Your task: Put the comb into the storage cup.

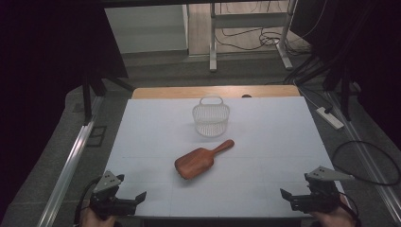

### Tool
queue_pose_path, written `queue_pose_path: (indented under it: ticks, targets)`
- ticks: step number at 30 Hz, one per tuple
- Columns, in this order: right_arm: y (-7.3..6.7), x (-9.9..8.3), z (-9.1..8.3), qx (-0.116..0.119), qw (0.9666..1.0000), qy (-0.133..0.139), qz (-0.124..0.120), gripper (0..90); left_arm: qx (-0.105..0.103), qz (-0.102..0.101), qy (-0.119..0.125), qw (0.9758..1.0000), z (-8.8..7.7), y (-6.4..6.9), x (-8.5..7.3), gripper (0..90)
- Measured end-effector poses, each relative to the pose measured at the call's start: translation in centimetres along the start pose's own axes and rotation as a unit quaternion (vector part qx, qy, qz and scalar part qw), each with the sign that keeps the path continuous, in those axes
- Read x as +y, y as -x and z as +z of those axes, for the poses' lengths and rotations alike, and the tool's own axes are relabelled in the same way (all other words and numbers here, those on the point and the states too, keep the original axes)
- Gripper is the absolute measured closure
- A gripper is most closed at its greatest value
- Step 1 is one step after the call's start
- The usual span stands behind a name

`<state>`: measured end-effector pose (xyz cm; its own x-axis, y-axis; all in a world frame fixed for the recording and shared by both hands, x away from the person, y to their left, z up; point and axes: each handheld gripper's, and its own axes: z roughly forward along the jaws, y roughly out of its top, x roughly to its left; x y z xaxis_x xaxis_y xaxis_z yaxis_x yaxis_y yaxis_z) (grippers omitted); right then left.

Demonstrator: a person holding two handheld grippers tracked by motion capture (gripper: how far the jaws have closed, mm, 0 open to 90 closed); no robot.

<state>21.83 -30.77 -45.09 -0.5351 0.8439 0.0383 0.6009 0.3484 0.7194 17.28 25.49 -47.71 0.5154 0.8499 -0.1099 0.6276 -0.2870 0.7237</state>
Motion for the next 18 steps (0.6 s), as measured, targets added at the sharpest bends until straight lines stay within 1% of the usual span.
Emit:
queue_pose_path:
  ticks: [10, 15, 18]
  targets:
    - [0.01, -0.01, 0.05, 0.005, 1.0000, -0.002, -0.002, 0.0, -0.003, 0.000, -0.005, 1.0000, 0.13, 0.03, 0.10, 0.0]
    - [-0.04, -0.01, 0.07, 0.005, 1.0000, -0.003, -0.006, 0.0, -0.005, 0.009, -0.012, 0.9999, 0.31, 0.15, 0.31, 0.0]
    - [-0.06, -0.01, 0.06, 0.005, 1.0000, -0.003, -0.007, 0.0, -0.014, 0.010, -0.010, 0.9998, 0.47, 0.16, 0.48, 0.0]
